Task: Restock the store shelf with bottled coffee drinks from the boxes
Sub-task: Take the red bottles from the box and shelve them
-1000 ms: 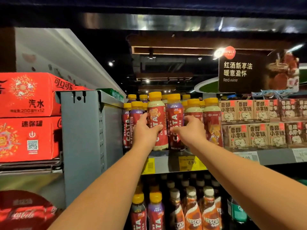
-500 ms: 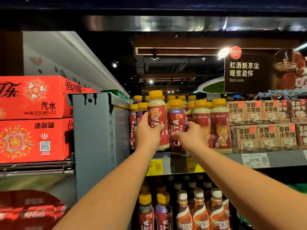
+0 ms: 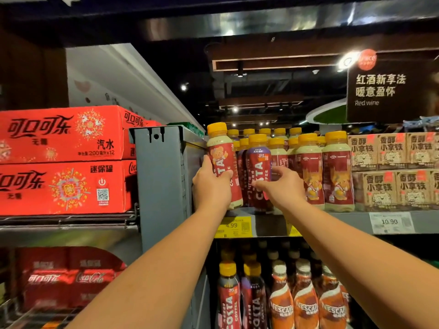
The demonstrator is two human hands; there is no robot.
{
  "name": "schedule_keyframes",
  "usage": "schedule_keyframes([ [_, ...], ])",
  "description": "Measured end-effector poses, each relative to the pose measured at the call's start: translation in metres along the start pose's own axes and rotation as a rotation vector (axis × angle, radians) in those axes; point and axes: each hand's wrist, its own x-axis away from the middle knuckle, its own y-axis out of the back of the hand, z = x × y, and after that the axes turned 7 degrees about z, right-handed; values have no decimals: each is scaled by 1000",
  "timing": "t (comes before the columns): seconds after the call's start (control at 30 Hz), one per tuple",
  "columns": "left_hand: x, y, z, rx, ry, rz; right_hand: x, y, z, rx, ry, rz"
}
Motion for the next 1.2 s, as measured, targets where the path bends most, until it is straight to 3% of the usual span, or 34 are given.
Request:
schedule_keyframes([
  [0.97, 15, 3, -6, 63, 3, 38, -1, -6, 1, 68, 95, 13],
  [1.2, 15, 3, -5, 92, 13, 46, -7, -3, -7, -26, 53, 47],
])
